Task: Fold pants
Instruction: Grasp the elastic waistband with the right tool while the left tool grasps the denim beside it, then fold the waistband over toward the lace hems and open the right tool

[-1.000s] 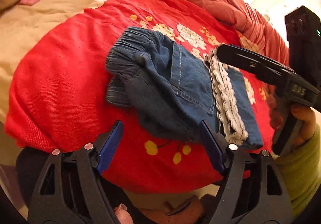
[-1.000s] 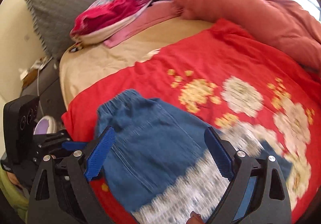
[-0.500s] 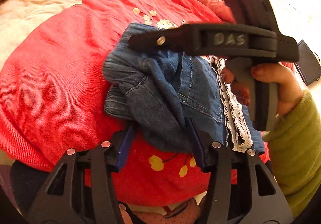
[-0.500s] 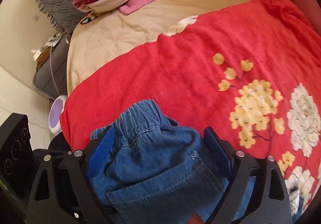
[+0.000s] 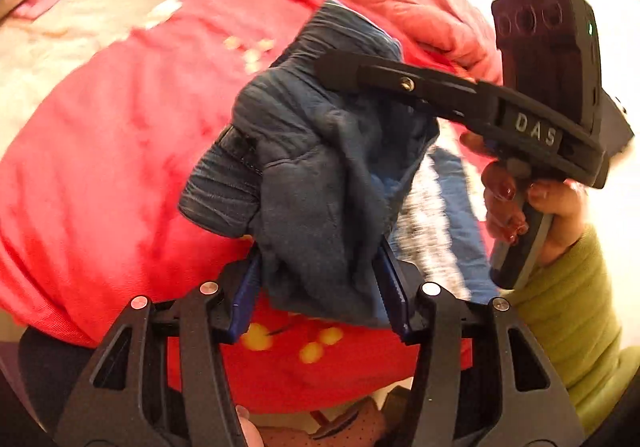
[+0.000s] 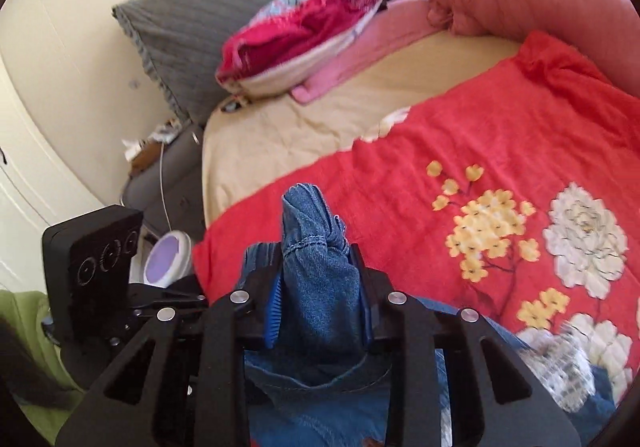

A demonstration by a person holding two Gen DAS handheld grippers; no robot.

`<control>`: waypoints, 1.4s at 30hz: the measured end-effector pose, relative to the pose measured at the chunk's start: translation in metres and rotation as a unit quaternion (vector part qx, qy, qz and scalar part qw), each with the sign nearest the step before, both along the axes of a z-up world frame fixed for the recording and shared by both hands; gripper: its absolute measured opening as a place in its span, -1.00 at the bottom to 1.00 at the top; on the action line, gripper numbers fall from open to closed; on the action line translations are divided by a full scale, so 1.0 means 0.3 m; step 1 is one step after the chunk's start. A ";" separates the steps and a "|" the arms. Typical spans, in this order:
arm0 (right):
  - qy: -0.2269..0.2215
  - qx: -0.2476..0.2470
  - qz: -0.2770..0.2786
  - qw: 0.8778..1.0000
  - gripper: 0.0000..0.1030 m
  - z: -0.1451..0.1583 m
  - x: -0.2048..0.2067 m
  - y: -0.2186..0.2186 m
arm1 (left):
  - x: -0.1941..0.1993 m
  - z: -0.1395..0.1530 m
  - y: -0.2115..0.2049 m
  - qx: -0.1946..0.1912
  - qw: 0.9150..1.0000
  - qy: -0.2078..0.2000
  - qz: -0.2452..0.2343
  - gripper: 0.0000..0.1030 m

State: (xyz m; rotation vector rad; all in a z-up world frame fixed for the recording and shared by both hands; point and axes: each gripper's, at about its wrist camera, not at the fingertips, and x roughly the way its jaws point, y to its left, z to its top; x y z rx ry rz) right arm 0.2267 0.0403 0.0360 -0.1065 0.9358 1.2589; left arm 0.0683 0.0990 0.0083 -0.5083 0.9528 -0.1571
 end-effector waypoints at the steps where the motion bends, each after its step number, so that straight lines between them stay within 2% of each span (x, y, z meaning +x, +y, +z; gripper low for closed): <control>1: -0.003 0.016 -0.006 1.000 -0.46 0.024 0.001 -0.049 | 0.006 0.016 -0.017 0.001 1.000 -0.006 -0.006 -0.15; 7: -0.025 0.068 -0.041 0.997 -0.46 0.093 0.009 -0.299 | 0.047 0.100 -0.166 0.007 0.998 -0.034 -0.051 -0.14; 11: -0.032 0.080 -0.059 0.995 -0.44 0.088 0.005 -0.433 | 0.071 0.103 -0.262 0.015 0.996 -0.037 -0.074 -0.14; 15: -0.028 0.088 -0.090 0.992 -0.13 0.068 -0.007 -0.563 | 0.091 0.088 -0.347 0.007 0.994 -0.035 -0.101 -0.14; 17: -0.019 0.105 -0.117 0.987 -0.02 0.061 -0.005 -0.651 | 0.082 0.082 -0.392 -0.010 0.990 -0.036 -0.138 -0.14; 18: -0.023 0.107 -0.136 0.985 0.05 0.059 -0.008 -0.690 | 0.068 0.085 -0.428 -0.026 0.983 -0.041 -0.179 -0.12; 20: -0.026 0.109 -0.158 0.981 0.06 0.060 -0.018 -0.751 | 0.045 0.102 -0.448 -0.043 0.974 -0.056 -0.216 -0.12; 21: -0.029 0.104 -0.166 0.980 0.16 0.057 -0.027 -0.768 | 0.033 0.118 -0.435 -0.041 0.974 -0.064 -0.215 -0.12; 23: -0.046 0.079 -0.182 0.979 0.22 0.057 -0.063 -0.777 | 0.045 0.134 -0.385 -0.016 0.980 -0.072 -0.183 -0.08; 24: -0.055 0.063 -0.187 0.979 0.29 0.057 -0.075 -0.771 | 0.055 0.147 -0.344 0.019 0.986 -0.075 -0.146 -0.02; 26: -0.073 0.026 -0.193 0.978 0.33 0.053 -0.112 -0.731 | 0.071 0.148 -0.316 0.073 0.990 -0.063 -0.105 0.02; 27: -0.079 0.009 -0.192 0.978 0.34 0.046 -0.127 -0.706 | 0.097 0.134 -0.303 0.102 0.990 -0.046 -0.088 0.02; 30: -0.098 -0.043 -0.198 0.974 0.43 0.009 -0.171 -0.622 | 0.185 0.062 -0.297 0.147 0.987 -0.011 -0.071 0.02; 34: -0.121 -0.158 -0.212 0.957 0.44 -0.105 -0.212 -0.582 | 0.209 -0.016 -0.359 0.169 0.981 0.006 -0.093 0.05; 35: -0.116 -0.169 -0.215 0.955 0.45 -0.130 -0.216 -0.590 | 0.205 -0.037 -0.364 0.171 0.980 0.009 -0.100 0.06; 38: -0.090 -0.156 -0.234 0.955 0.47 -0.173 -0.215 -0.627 | 0.191 -0.077 -0.392 0.183 0.977 0.012 -0.105 0.07; 42: -0.085 -0.148 -0.247 0.954 0.51 -0.192 -0.212 -0.629 | 0.193 -0.090 -0.377 0.174 0.980 0.013 -0.099 0.10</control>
